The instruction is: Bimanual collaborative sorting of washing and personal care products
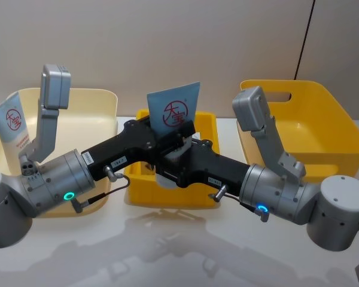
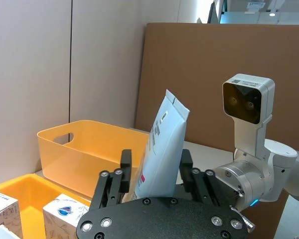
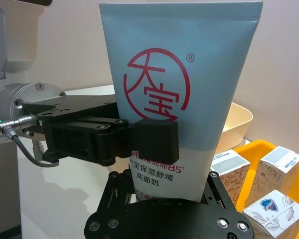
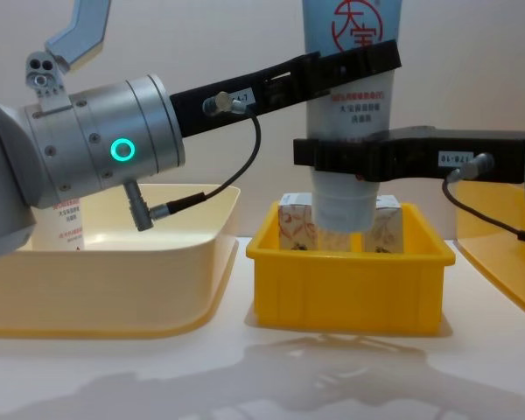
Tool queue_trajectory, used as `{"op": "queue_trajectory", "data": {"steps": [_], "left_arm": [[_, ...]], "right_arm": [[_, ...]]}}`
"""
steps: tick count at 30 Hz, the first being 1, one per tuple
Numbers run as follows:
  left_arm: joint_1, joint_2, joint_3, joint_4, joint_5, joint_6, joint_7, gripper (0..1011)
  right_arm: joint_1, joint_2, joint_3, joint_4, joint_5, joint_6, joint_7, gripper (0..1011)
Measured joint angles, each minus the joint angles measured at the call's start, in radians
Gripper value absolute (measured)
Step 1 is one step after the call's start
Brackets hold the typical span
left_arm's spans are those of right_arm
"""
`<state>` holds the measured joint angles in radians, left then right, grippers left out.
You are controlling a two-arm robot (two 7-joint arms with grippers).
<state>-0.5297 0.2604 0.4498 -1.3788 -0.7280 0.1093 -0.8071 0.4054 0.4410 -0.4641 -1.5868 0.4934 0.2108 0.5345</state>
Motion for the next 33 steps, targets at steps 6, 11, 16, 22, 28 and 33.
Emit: {"op": "queue_trajectory", "data": {"steps": [6, 11, 16, 22, 28, 33], "left_arm": [[0.000, 0.000, 0.000, 0.000, 0.000, 0.000, 0.000, 732], [0.000, 0.000, 0.000, 0.000, 0.000, 0.000, 0.000, 903], [0.000, 0.000, -0.001, 0.000, 0.000, 0.000, 0.000, 993], [0.000, 0.000, -0.001, 0.000, 0.000, 0.000, 0.000, 1003], [0.000, 0.000, -0.002, 0.000, 0.000, 0.000, 0.001, 1003], [0.000, 0.000, -0.002, 0.000, 0.000, 0.000, 0.001, 1003]], "right_arm": [[0.000, -0.001, -0.001, 0.000, 0.000, 0.000, 0.000, 480], [0.001, 0.000, -0.001, 0.001, 0.000, -0.001, 0.000, 463], [-0.006, 0.005, 0.003, -0.005, 0.002, -0.003, -0.005, 463], [-0.031, 0.022, 0.027, -0.029, 0.009, -0.007, -0.032, 463], [-0.073, 0.048, 0.065, -0.067, 0.017, -0.013, -0.077, 463], [-0.107, 0.068, 0.098, -0.095, 0.019, -0.018, -0.115, 463]]}}
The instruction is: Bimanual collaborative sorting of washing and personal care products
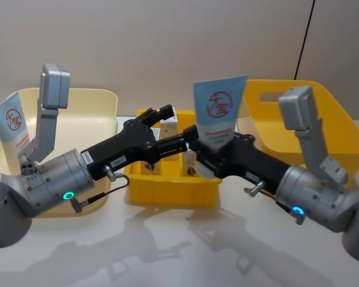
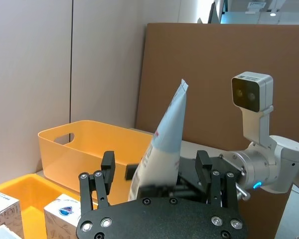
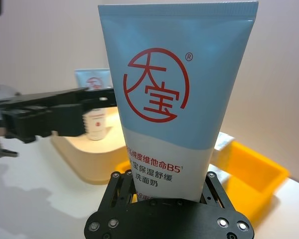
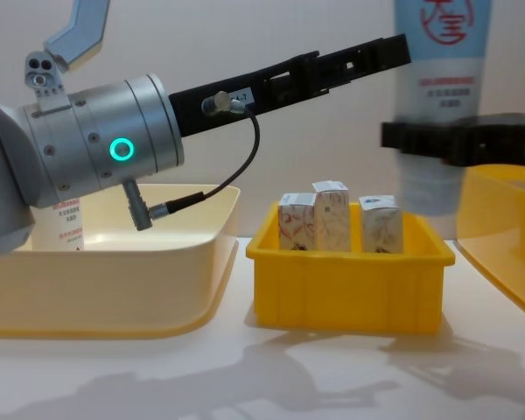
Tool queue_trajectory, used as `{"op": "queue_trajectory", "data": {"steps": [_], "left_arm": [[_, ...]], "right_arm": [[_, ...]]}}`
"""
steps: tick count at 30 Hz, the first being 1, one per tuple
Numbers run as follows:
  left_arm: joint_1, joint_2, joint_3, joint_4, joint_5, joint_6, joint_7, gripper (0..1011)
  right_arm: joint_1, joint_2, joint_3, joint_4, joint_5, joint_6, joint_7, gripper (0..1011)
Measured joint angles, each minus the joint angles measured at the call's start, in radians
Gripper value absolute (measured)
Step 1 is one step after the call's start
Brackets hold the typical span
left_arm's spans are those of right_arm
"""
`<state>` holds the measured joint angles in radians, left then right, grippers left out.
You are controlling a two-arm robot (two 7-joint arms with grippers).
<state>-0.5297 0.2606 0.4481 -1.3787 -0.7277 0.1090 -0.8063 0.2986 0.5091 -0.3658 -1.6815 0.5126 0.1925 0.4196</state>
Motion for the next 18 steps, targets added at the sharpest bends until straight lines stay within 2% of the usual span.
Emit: {"op": "queue_trajectory", "data": {"steps": [7, 15, 18], "left_arm": [[0.000, 0.000, 0.000, 0.000, 0.000, 0.000, 0.000, 1003], [0.000, 0.000, 0.000, 0.000, 0.000, 0.000, 0.000, 1003], [0.000, 0.000, 0.000, 0.000, 0.000, 0.000, 0.000, 1003]], "right_arm": [[-0.049, 0.025, 0.060, -0.039, -0.005, -0.004, -0.067, 463], [-0.077, 0.039, 0.119, -0.057, -0.034, -0.010, -0.148, 463], [-0.079, 0.039, 0.131, -0.056, -0.046, -0.013, -0.171, 463]]}}
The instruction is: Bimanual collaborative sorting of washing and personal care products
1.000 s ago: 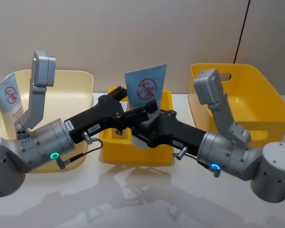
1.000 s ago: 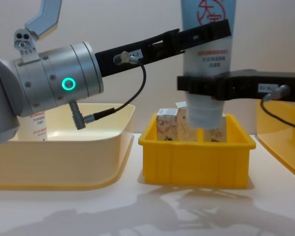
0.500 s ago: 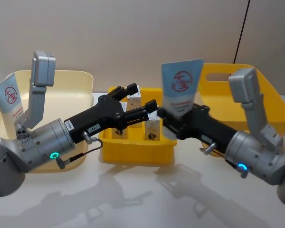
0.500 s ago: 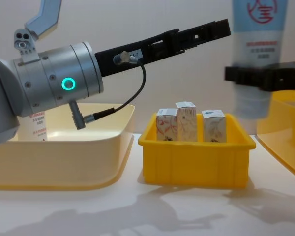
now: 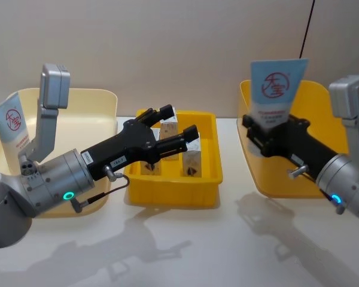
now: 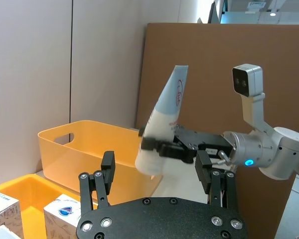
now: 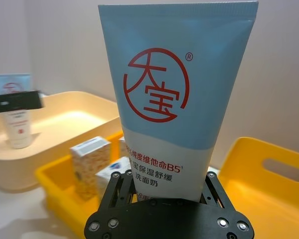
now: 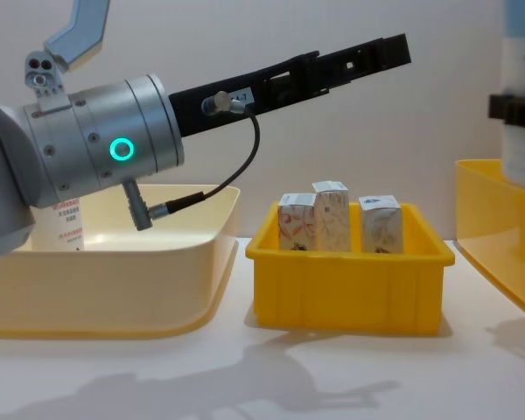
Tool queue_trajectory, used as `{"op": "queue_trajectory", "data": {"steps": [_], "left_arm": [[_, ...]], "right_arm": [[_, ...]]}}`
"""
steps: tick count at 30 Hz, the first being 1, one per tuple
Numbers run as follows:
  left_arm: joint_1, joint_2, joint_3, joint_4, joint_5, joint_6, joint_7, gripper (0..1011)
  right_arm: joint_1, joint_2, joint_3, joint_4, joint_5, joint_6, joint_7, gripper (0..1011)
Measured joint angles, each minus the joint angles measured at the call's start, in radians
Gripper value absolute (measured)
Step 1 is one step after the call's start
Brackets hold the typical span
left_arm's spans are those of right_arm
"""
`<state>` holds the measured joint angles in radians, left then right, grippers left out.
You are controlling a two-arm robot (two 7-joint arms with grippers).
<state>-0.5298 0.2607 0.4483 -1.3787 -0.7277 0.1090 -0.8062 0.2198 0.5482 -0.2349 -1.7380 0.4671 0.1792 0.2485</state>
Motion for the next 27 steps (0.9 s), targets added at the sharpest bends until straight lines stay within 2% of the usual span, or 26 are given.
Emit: {"op": "queue_trajectory", "data": {"steps": [5, 14, 22, 27], "left_arm": [[0.000, 0.000, 0.000, 0.000, 0.000, 0.000, 0.000, 1003], [0.000, 0.000, 0.000, 0.000, 0.000, 0.000, 0.000, 1003], [0.000, 0.000, 0.000, 0.000, 0.000, 0.000, 0.000, 1003], [0.000, 0.000, 0.000, 0.000, 0.000, 0.000, 0.000, 1003]], "right_arm": [[0.004, -0.003, 0.022, 0.012, -0.026, -0.009, -0.044, 463], [0.051, -0.026, 0.053, 0.082, -0.092, -0.039, -0.135, 463], [0.086, -0.048, 0.065, 0.141, -0.128, -0.046, -0.185, 463], [0.106, -0.064, 0.068, 0.177, -0.146, -0.028, -0.214, 463]]}}
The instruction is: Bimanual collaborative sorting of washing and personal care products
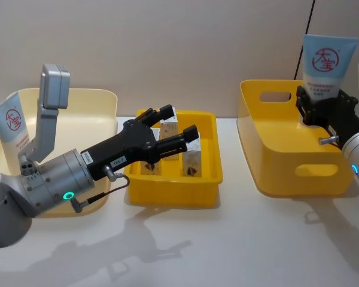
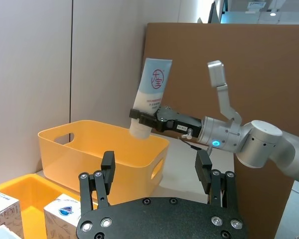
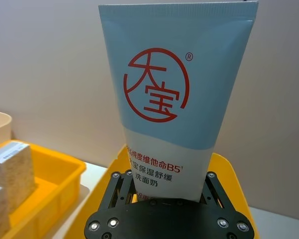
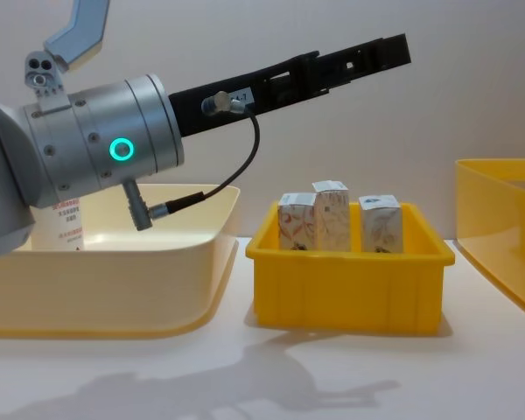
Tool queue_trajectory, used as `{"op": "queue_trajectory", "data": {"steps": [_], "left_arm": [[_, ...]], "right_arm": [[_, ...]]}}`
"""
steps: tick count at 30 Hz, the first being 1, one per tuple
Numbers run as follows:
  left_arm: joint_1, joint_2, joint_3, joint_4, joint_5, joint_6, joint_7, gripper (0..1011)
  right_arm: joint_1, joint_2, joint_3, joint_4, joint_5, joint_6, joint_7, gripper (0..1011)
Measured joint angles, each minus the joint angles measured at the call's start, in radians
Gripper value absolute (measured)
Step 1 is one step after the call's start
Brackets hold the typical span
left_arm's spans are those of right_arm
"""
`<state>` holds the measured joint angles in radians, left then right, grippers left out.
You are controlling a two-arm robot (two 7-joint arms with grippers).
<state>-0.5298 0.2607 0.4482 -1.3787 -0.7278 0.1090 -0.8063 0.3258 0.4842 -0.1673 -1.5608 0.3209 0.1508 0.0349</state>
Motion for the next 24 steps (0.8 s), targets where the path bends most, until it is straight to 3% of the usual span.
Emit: {"op": "queue_trajectory", "data": {"steps": [14, 24], "left_arm": [[0.000, 0.000, 0.000, 0.000, 0.000, 0.000, 0.000, 1003], [0.000, 0.000, 0.000, 0.000, 0.000, 0.000, 0.000, 1003]], "right_arm": [[0.065, -0.050, -0.017, 0.097, -0.035, 0.110, -0.055, 463], [0.102, -0.080, -0.030, 0.150, -0.051, 0.154, -0.076, 487]]}}
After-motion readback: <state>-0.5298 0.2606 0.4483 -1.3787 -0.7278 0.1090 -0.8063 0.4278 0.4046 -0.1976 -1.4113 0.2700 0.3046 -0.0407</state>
